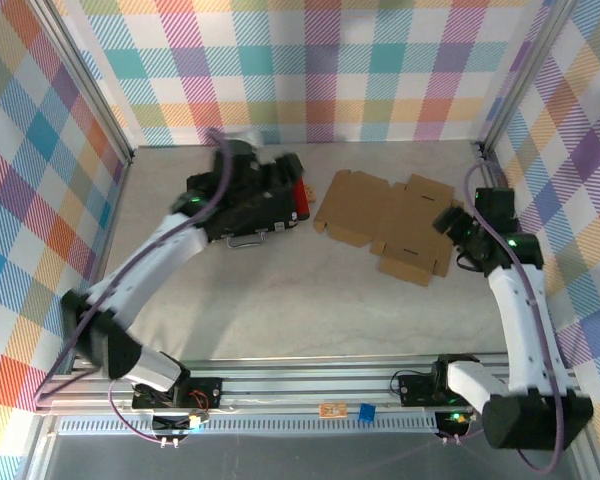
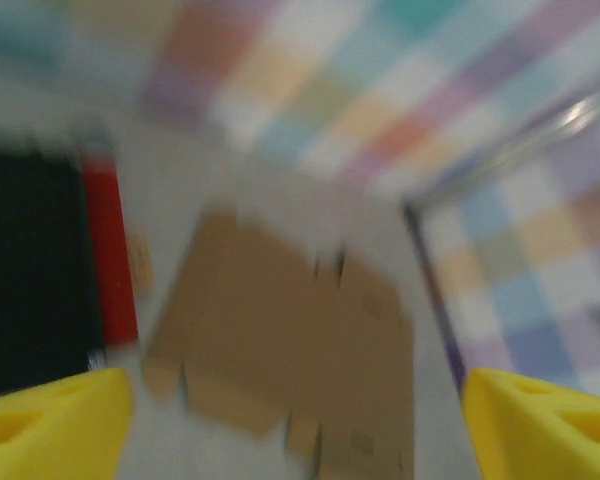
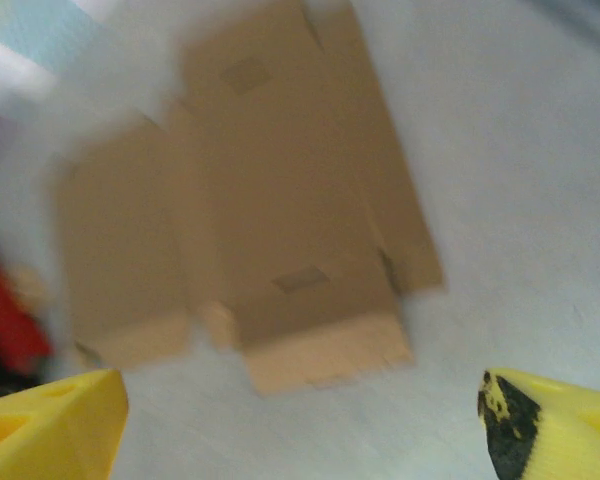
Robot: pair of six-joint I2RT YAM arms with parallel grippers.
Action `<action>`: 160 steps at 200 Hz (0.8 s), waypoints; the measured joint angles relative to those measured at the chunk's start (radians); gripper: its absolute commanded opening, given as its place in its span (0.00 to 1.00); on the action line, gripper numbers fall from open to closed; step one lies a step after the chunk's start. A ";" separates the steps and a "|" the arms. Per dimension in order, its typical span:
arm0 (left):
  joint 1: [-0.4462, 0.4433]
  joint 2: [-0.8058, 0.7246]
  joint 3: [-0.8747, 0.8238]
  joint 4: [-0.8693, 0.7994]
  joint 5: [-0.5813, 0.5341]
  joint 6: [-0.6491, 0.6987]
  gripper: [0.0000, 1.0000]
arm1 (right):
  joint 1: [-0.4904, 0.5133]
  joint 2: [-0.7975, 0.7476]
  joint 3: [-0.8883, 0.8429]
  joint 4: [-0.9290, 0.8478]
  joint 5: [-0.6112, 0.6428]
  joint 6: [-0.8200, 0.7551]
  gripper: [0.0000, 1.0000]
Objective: Fold the paper box
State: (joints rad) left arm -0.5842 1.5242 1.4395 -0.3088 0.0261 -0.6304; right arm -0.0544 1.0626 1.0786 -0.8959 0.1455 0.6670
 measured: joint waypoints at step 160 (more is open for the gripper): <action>-0.213 0.890 0.581 -0.082 0.332 -0.174 0.34 | -0.248 0.499 -0.290 0.452 -0.581 -0.129 0.49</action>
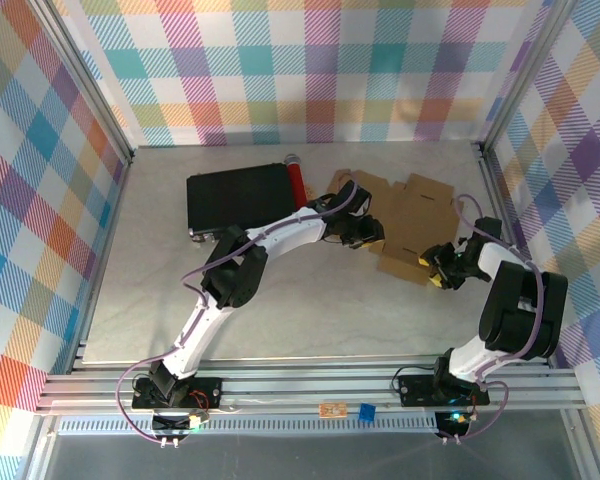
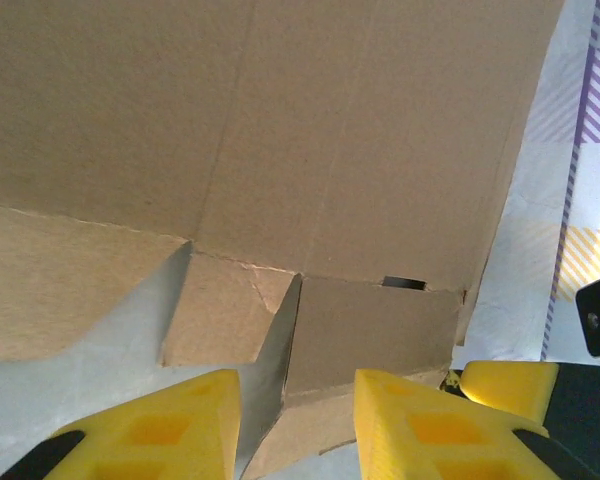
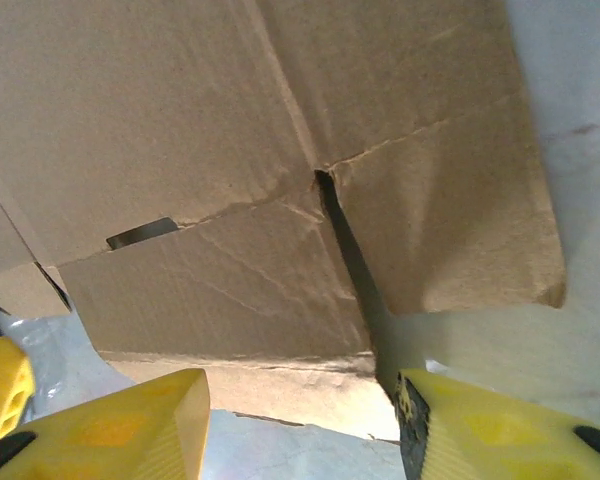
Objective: Fold the paper box
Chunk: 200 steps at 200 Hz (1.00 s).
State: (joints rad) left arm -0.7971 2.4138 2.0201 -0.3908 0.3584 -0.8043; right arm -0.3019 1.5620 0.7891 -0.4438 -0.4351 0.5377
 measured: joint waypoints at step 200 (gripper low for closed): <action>0.001 0.081 0.061 -0.080 0.019 0.028 0.32 | 0.000 0.084 0.050 0.031 -0.042 -0.072 0.23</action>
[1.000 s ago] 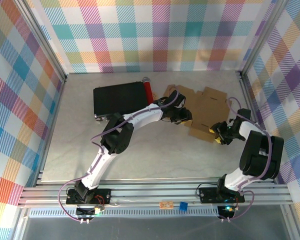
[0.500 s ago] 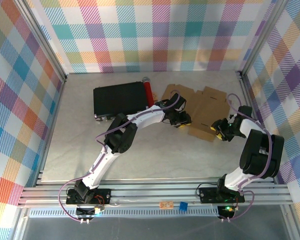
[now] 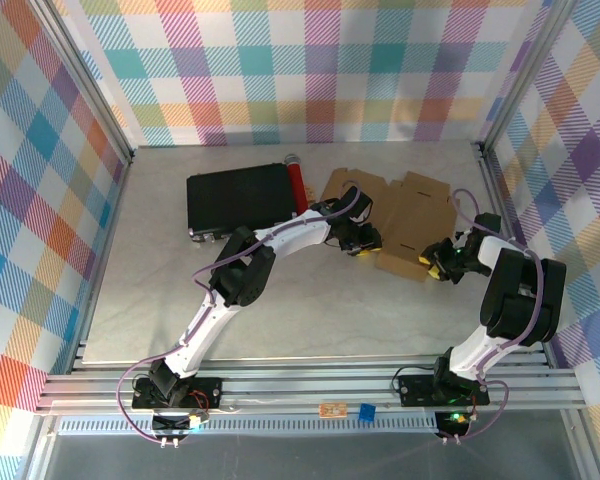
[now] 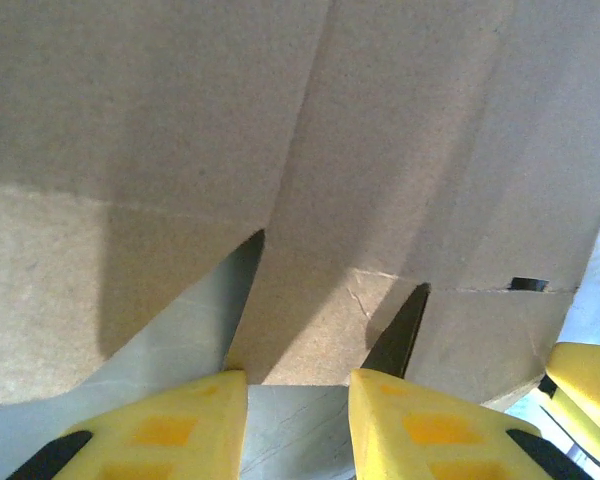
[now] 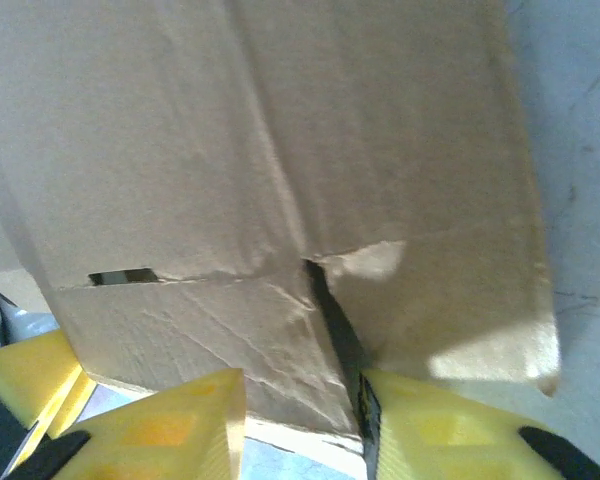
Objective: Fold the paper box
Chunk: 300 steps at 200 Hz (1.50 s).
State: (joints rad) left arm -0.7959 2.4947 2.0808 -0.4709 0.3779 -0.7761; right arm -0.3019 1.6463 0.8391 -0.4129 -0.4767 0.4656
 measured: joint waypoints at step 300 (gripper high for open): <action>-0.147 -0.324 -0.546 0.688 -0.210 -1.175 0.70 | 0.002 -0.209 0.095 -0.097 -0.008 0.390 0.00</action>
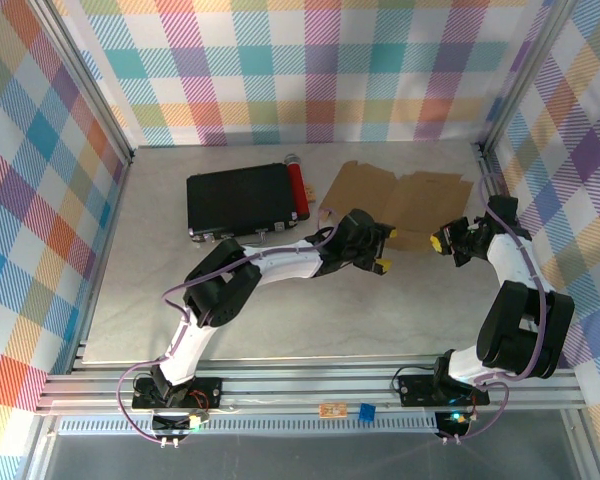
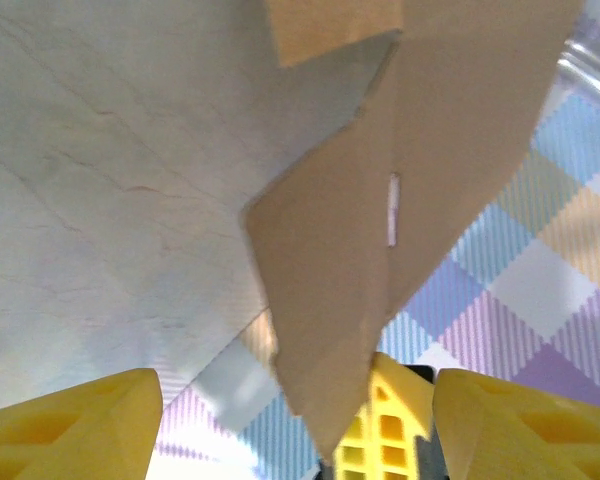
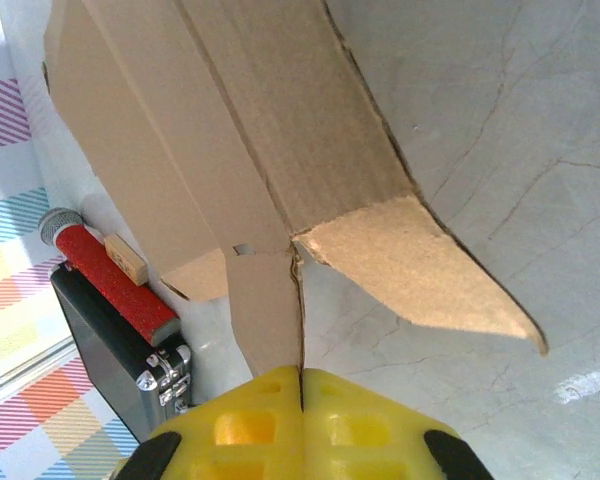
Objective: Fold the paper box
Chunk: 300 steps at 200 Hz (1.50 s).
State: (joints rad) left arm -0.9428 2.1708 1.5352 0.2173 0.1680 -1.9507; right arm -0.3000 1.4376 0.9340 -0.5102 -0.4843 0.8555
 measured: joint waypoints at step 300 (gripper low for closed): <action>0.096 -0.112 0.154 0.155 -0.046 0.120 0.00 | -0.066 -0.049 0.359 -0.219 0.113 0.184 0.71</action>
State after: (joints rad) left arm -0.8467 2.0590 1.6890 0.3725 0.1219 -1.8309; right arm -0.3656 1.3884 1.2926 -0.7288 -0.3714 1.0393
